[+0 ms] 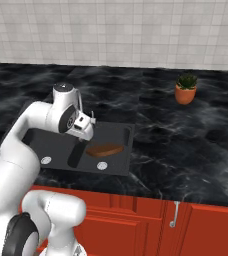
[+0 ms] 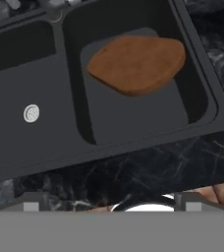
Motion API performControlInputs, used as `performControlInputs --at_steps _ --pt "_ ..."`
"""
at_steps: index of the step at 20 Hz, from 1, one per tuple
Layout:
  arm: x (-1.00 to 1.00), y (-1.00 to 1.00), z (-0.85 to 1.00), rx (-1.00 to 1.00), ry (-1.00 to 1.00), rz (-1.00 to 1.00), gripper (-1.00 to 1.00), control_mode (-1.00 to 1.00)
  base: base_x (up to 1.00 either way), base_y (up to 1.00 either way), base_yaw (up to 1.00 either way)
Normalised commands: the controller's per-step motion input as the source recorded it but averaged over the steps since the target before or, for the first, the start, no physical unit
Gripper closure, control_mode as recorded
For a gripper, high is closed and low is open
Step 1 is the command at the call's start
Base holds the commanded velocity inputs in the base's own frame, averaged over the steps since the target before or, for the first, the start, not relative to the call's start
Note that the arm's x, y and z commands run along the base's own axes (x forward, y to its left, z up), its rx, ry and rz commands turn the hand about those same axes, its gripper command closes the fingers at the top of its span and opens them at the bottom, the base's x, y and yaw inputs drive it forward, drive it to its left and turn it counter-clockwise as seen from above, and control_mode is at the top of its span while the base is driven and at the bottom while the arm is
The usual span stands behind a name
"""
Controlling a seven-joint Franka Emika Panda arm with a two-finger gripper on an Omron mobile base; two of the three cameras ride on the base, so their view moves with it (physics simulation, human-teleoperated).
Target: Move the cutting board and knife to the sink. Then move spray from the cabinet to the counter.
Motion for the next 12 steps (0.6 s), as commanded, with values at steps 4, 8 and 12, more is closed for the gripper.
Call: performControlInputs --at_steps 4,8,12 --pt "-0.09 0.2 0.29 -0.04 0.03 0.19 -1.0 -1.0 0.0 0.0 0.0" --pt "-0.27 0.0 0.22 -0.09 0.0 0.1 -1.0 -1.0 0.0 0.0 0.0" --pt "-0.56 0.0 0.22 -0.11 0.0 0.0 -1.0 -1.0 0.0 0.0 0.0"
